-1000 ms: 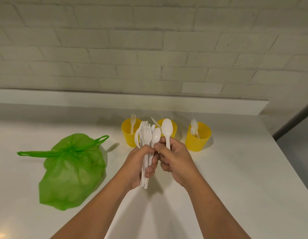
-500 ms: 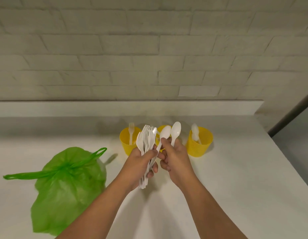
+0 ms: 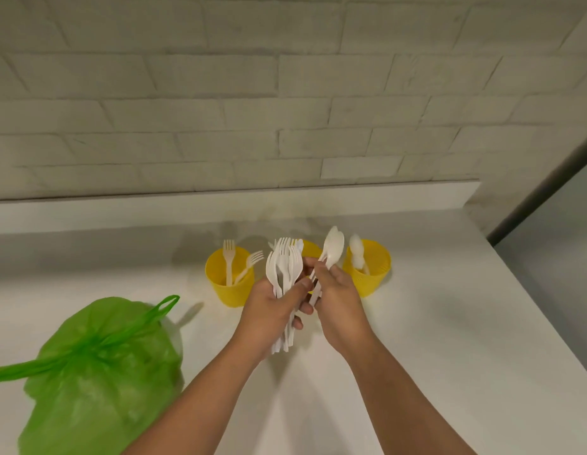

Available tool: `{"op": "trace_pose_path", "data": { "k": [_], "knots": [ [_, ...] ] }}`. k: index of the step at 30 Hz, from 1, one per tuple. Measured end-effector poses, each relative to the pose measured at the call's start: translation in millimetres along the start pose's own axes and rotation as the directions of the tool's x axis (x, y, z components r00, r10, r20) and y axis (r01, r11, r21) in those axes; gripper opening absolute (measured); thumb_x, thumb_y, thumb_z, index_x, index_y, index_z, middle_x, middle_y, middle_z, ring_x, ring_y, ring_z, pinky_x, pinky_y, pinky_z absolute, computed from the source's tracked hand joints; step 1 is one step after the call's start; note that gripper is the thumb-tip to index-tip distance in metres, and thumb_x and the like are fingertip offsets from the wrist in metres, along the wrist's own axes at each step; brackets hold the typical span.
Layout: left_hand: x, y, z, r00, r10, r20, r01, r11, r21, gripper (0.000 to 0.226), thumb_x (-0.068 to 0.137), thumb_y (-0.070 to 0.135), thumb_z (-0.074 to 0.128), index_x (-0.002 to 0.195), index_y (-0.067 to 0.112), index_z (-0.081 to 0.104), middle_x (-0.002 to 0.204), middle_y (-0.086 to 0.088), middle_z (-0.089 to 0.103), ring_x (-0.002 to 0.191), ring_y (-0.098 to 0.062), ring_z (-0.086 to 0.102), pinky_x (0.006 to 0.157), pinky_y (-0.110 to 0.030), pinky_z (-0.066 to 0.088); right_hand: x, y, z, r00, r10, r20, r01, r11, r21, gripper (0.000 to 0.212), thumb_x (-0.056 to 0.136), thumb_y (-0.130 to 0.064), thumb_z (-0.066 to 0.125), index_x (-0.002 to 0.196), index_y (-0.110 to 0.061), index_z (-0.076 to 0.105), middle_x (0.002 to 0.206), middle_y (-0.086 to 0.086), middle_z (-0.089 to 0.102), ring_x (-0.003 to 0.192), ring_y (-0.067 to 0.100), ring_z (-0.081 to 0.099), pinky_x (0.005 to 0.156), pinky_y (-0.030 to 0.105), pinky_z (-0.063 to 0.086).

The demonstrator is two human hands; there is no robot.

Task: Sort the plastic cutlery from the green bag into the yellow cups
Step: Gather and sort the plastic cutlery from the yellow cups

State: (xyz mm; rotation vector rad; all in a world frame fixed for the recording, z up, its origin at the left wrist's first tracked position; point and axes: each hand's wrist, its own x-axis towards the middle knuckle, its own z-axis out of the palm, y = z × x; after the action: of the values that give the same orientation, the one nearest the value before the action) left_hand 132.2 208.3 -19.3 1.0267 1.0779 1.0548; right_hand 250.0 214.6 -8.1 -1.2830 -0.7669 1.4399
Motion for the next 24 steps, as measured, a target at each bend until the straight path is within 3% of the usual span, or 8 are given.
{"op": "trace_pose_path", "data": {
  "k": [4, 9, 12, 15, 17, 18, 21, 24],
  "knots": [
    [5, -4, 12, 1.0, 0.015, -0.024, -0.013, 0.997, 0.074, 0.021, 0.099, 0.016, 0.067, 0.118, 0.022, 0.07, 0.093, -0.006, 0.075, 0.069, -0.02, 0.071, 0.05, -0.03, 0.049, 7, -4, -17, 0.997, -0.064, -0.032, 0.048, 0.925, -0.378, 0.036, 0.096, -0.048, 0.049, 0.1, -0.019, 0.071, 0.114, 0.014, 0.062, 0.084, 0.016, 0.063, 0.072, 0.033, 0.048],
    [5, -11, 26, 0.996, 0.074, -0.042, -0.063, 0.973, 0.224, 0.02, 0.095, 0.018, 0.072, 0.114, 0.02, 0.068, 0.085, 0.002, 0.075, 0.069, -0.022, 0.074, 0.047, -0.031, 0.048, 4, -20, -45, 0.998, -0.032, 0.056, 0.054, 0.886, -0.46, 0.029, 0.106, -0.022, 0.046, 0.097, -0.004, 0.067, 0.073, 0.0, 0.063, 0.062, 0.007, 0.053, 0.066, 0.027, 0.045],
    [2, -11, 41, 0.993, 0.105, -0.051, -0.089, 0.964, 0.251, 0.026, 0.093, 0.017, 0.074, 0.116, 0.026, 0.065, 0.085, 0.001, 0.075, 0.07, -0.023, 0.075, 0.047, -0.031, 0.05, 1, -27, -57, 0.995, -0.044, 0.09, 0.083, 0.87, -0.486, 0.029, 0.106, -0.012, 0.04, 0.096, 0.0, 0.064, 0.064, -0.002, 0.062, 0.059, 0.009, 0.056, 0.062, 0.025, 0.049],
    [1, -11, 48, 0.989, 0.131, -0.071, -0.11, 0.963, 0.248, 0.027, 0.095, 0.022, 0.072, 0.12, 0.026, 0.064, 0.091, 0.001, 0.075, 0.073, -0.021, 0.076, 0.049, -0.032, 0.054, 8, -27, -61, 0.993, -0.11, 0.036, 0.111, 0.814, -0.57, 0.03, 0.106, -0.022, 0.043, 0.091, -0.016, 0.068, 0.097, 0.012, 0.067, 0.089, 0.022, 0.066, 0.085, 0.042, 0.055],
    [1, -10, 52, 0.988, 0.105, -0.116, -0.082, 0.979, 0.188, 0.023, 0.098, 0.023, 0.068, 0.121, 0.023, 0.064, 0.093, -0.001, 0.073, 0.07, -0.02, 0.075, 0.048, -0.032, 0.053, 13, -31, -71, 0.977, -0.199, -0.077, 0.106, 0.766, -0.635, 0.031, 0.105, -0.03, 0.046, 0.084, -0.032, 0.068, 0.114, 0.01, 0.056, 0.111, 0.029, 0.057, 0.099, 0.046, 0.048],
    [1, -9, 54, 0.987, 0.082, -0.141, -0.06, 0.987, 0.15, 0.021, 0.099, 0.023, 0.066, 0.119, 0.021, 0.065, 0.093, -0.004, 0.072, 0.065, -0.019, 0.072, 0.047, -0.031, 0.052, 15, -37, -78, 0.965, -0.242, -0.097, 0.123, 0.751, -0.649, 0.031, 0.105, -0.03, 0.046, 0.084, -0.035, 0.069, 0.116, 0.009, 0.053, 0.112, 0.028, 0.055, 0.1, 0.042, 0.046],
    [5, -6, 59, 0.982, 0.027, -0.185, -0.014, 0.997, 0.074, 0.008, 0.1, 0.02, 0.063, 0.105, 0.014, 0.064, 0.081, -0.008, 0.064, 0.047, -0.017, 0.055, 0.042, -0.027, 0.043, 24, -59, -100, 0.959, -0.279, -0.038, 0.192, 0.748, -0.635, 0.032, 0.105, -0.023, 0.049, 0.083, -0.035, 0.069, 0.114, 0.014, 0.058, 0.089, 0.023, 0.061, 0.078, 0.031, 0.049],
    [11, -2, 63, 0.988, 0.001, -0.157, -0.002, 1.0, -0.007, 0.008, 0.1, 0.022, 0.064, 0.095, 0.016, 0.063, 0.073, -0.004, 0.057, 0.044, -0.016, 0.043, 0.044, -0.026, 0.038, 40, -68, -116, 0.944, -0.326, -0.044, 0.203, 0.681, -0.703, 0.024, 0.102, -0.025, 0.055, 0.084, -0.035, 0.069, 0.106, 0.012, 0.065, 0.085, 0.028, 0.066, 0.079, 0.039, 0.056]
  ]
}}
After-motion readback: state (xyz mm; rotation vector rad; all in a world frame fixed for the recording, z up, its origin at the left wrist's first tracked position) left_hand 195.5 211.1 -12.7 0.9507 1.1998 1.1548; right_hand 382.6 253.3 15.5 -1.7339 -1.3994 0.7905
